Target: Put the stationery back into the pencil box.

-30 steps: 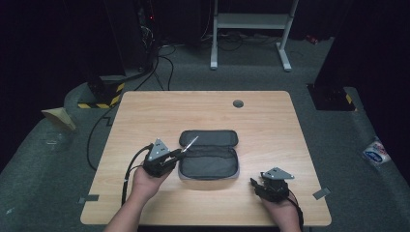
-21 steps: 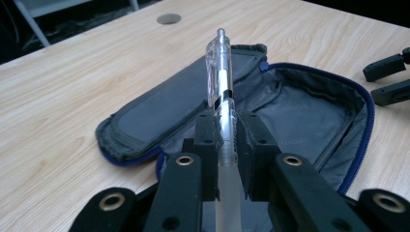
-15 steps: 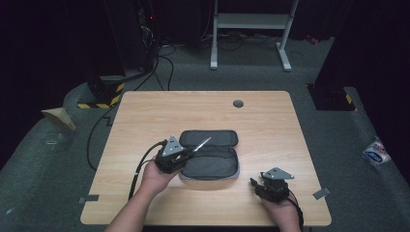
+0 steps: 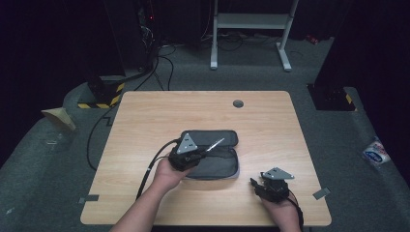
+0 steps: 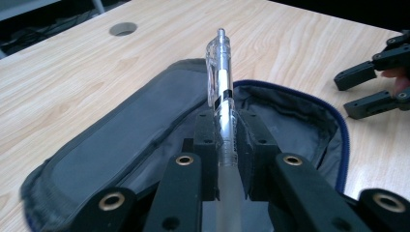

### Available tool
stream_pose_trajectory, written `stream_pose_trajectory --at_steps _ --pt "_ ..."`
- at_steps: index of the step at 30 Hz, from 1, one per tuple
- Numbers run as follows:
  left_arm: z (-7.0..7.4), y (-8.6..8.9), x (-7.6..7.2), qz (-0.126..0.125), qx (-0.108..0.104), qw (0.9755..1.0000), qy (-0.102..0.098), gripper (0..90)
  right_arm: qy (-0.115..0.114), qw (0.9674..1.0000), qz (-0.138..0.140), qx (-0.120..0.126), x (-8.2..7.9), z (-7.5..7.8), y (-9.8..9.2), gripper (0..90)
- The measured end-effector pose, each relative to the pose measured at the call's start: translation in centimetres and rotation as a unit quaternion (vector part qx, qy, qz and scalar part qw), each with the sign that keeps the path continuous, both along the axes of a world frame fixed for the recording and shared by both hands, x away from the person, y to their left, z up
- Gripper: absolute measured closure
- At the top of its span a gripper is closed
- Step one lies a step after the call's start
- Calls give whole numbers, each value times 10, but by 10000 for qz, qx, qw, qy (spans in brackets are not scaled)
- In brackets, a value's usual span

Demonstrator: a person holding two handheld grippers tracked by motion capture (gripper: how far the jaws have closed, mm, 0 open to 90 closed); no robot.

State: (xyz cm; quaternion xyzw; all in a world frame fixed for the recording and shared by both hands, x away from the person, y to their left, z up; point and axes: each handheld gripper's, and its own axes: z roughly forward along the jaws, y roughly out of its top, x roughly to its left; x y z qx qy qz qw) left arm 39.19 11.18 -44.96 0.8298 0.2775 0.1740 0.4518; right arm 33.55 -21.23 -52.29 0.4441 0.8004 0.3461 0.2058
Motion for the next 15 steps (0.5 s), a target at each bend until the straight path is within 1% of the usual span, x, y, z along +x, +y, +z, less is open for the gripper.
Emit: stream_pose_trajectory --at_steps 1,3,6,10,15 --pt "0 0 0 0 0 10000 0 791 1 10000 1 0 0 0 0 489" --pt "-1 -6 1 -61 -25 10000 3 791 0 10000 1 0 0 0 0 489" --pt "-4 -9 3 -31 -20 10000 69 791 0 10000 1 -1 0 0 0 489" --pt "-7 -12 5 -71 -7 9999 134 791 -1 10000 1 1 0 0 0 489" --pt "-12 -18 7 -240 121 9992 288 791 1 10000 1 -1 0 0 0 489"
